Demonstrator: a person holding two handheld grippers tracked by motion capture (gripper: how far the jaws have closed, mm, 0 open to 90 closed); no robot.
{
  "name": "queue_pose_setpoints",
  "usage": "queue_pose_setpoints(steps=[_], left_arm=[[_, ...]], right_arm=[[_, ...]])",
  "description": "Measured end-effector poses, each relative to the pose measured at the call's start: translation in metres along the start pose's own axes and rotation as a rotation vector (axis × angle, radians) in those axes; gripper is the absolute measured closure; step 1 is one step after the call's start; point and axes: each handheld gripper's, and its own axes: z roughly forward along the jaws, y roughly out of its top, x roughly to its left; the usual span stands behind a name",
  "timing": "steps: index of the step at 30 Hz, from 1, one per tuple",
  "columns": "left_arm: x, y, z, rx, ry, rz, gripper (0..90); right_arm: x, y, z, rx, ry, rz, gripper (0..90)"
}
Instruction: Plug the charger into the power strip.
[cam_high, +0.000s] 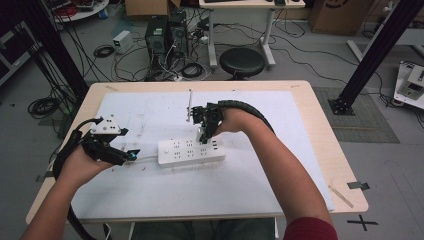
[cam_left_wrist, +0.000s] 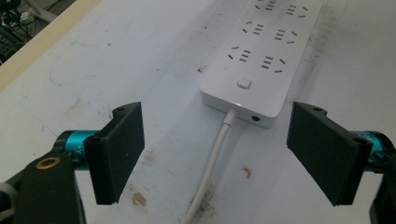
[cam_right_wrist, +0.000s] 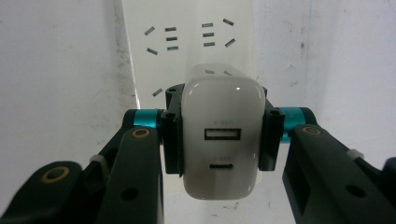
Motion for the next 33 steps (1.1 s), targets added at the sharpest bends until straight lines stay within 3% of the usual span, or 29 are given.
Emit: queue_pose_setpoints(steps=[15, 17, 18, 22, 25, 26, 32, 33], left_arm=[[0.003, -0.006, 0.001, -0.007, 0.004, -0.015, 19.2], [0.003, -0.006, 0.001, -0.003, 0.002, -0.010, 19.2], [0.003, -0.006, 0.002, -0.006, 0.002, -0.013, 19.2], [0.003, -0.005, 0.005, -0.012, -0.002, -0.011, 19.2], [0.002, -0.004, 0.006, -0.015, -0.004, -0.013, 19.2], [0.000, -0.003, 0.009, -0.022, -0.006, -0.015, 19.2], [-0.001, -0.002, 0.013, -0.017, -0.016, -0.016, 19.2], [0.000, -0.002, 0.013, -0.013, -0.014, -0.013, 19.2]], right_arm=[[-0.005, 0.004, 0.011, 0.037, 0.010, -0.019, 63.3], [-0.005, 0.006, 0.012, 0.037, 0.008, -0.031, 63.3], [-0.003, 0.007, 0.013, 0.040, -0.015, -0.091, 63.4], [0.003, 0.012, 0.014, 0.070, -0.040, -0.123, 63.5], [0.005, 0.014, 0.015, 0.078, -0.045, -0.118, 63.5], [0.004, 0.014, 0.021, 0.112, -0.044, -0.120, 63.5], [0.000, 0.012, 0.023, 0.076, -0.030, -0.114, 63.6], [0.001, 0.012, 0.023, 0.088, -0.028, -0.095, 63.7]])
